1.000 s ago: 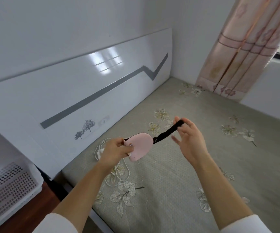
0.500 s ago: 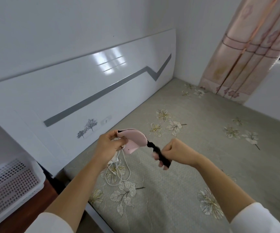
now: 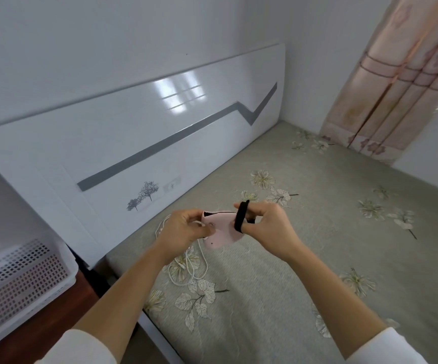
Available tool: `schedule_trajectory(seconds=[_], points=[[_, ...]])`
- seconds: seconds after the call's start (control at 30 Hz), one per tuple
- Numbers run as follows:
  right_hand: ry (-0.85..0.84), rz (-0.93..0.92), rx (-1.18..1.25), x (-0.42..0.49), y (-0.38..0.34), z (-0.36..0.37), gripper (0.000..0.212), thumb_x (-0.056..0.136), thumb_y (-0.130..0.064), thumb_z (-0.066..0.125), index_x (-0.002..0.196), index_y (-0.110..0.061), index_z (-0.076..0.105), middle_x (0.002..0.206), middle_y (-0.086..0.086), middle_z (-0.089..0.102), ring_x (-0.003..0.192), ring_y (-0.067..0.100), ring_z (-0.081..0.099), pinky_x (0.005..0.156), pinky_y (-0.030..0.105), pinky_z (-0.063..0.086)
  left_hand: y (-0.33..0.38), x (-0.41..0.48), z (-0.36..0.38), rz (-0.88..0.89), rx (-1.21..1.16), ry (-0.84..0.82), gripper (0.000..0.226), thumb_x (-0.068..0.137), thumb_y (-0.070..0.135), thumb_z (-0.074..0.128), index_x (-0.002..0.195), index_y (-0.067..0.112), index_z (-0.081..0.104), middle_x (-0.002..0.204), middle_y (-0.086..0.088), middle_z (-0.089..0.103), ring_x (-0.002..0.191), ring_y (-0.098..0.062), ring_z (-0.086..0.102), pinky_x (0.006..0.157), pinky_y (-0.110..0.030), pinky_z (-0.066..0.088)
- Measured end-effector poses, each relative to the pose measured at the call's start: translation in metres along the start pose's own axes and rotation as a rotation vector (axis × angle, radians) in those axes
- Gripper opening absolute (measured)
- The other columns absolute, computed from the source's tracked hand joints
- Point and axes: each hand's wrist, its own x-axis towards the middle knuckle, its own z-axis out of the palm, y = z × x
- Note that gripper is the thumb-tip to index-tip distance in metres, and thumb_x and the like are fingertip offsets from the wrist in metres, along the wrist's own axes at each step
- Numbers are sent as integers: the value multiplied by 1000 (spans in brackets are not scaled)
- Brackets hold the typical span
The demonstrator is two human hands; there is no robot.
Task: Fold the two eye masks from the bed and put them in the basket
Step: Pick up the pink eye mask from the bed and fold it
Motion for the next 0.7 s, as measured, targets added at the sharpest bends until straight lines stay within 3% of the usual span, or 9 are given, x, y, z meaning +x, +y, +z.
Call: schedule_trajectory(seconds=[0.1,0.2,0.27,0.37,0.47,0.53,0.63,0.7], points=[[13,-68,-118,1,-2,3,24,73,-10,65,63,-31,62,69,0,65,64,14,53,62,32,45,-2,-4,2,8,38,94,31,74,10,76,102,21,68,99,1,70,91,-11,65,82,-24,50],[-5,-77,-201,2,1,7,30,72,-8,64,61,-35,54,66,-5,59,61,11,51,58,25,42,2,-10,10,119,152,303,19,73,23,75,91,22,71,87,3,64,76,-12,55,74,-26,46],[-23,-82,-251,3,4,12,21,72,-9,63,66,-28,60,65,-5,60,59,10,52,51,14,35,9,-14,19,180,192,246,6,78,19,73,84,19,75,68,12,65,60,-2,52,60,-18,42],[-52,-121,-331,4,5,19,5,74,-13,61,75,-16,65,64,0,62,61,20,54,50,18,30,13,-18,31,158,203,124,11,82,15,69,86,8,77,53,23,63,56,8,57,54,-7,39],[-83,-163,-355,4,5,24,17,73,-14,59,63,-23,50,53,-9,45,57,17,41,53,26,23,8,-14,31,63,127,136,13,79,16,72,85,7,78,69,6,72,57,6,60,56,-9,41],[-90,-168,-352,3,7,27,20,72,-13,61,61,-24,48,50,-10,40,52,11,35,53,27,22,5,-13,31,-8,123,138,13,79,16,72,84,5,77,67,0,70,50,5,55,51,-8,39],[-86,-174,-309,2,12,31,3,75,-14,63,73,-15,65,55,-8,52,54,13,43,54,25,28,3,-14,31,-73,160,128,16,81,15,67,70,6,73,42,12,52,34,0,38,40,-12,27],[-57,-153,-221,0,15,32,10,82,-22,64,81,-17,73,60,-3,63,57,16,52,52,21,33,-1,-14,28,-103,162,207,25,83,17,63,58,10,61,37,12,43,34,-2,34,40,-15,26]])
